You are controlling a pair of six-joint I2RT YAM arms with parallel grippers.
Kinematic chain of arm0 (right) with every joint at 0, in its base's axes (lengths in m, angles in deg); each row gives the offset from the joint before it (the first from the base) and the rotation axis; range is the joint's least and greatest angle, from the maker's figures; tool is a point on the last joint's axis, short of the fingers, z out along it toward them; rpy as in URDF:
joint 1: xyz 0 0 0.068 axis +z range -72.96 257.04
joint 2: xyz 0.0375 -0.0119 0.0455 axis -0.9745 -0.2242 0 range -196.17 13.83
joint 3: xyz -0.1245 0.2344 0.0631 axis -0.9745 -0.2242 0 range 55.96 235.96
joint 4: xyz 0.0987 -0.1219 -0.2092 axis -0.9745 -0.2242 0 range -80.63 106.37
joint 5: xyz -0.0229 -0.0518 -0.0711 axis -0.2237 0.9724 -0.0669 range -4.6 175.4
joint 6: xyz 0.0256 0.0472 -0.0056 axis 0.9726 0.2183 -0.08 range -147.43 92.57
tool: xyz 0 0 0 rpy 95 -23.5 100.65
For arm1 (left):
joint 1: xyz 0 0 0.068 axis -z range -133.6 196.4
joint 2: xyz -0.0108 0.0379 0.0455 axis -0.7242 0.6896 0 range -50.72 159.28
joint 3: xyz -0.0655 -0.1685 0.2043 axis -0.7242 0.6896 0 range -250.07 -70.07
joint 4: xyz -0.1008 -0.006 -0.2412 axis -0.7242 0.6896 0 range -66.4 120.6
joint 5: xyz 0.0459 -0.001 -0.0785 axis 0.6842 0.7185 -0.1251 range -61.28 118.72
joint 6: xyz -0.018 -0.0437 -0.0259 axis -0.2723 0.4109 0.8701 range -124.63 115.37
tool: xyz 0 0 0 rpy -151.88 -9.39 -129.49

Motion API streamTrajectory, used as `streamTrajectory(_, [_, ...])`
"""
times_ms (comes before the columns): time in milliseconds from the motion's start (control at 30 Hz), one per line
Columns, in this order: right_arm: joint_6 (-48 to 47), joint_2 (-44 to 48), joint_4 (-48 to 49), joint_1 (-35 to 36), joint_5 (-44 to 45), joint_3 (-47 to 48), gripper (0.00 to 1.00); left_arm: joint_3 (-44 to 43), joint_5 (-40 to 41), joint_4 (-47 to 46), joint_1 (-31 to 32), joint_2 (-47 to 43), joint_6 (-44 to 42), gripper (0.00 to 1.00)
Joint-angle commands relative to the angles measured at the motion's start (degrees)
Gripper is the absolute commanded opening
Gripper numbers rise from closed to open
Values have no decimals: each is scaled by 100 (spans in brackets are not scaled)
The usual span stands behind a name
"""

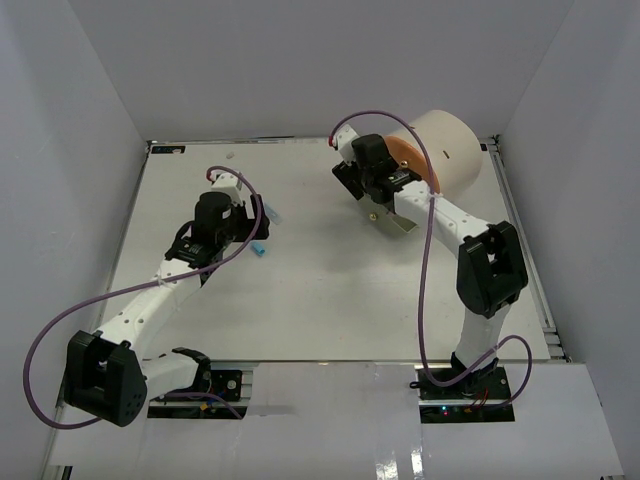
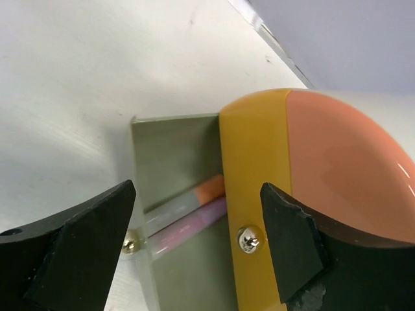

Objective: Sort the stationery into containers
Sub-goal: Place the pen in the drawer, then pick up the pen from the center of the board.

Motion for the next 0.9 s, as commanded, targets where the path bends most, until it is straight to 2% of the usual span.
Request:
streamTrajectory(0, [380,657,-10,12,-785,-13,85,-219,83,57,-63,12,97,98])
streamTrajectory(167, [829,1124,262,204,-1973,-593,91,-228,250,110,-116,21,264,98])
streamTrajectory(300, [943,994,490,442,-2860,-866,94,-228,390,137,-195,38,387,98])
streamTrajectory(600, [1488,-104,1141,952,-3257,-682,95,-263,505,225,-397,205,527,98])
streamTrajectory(867, [1787,-1299,1396,1146,-3012,126,94,-255,505,216,-450,188,528,98])
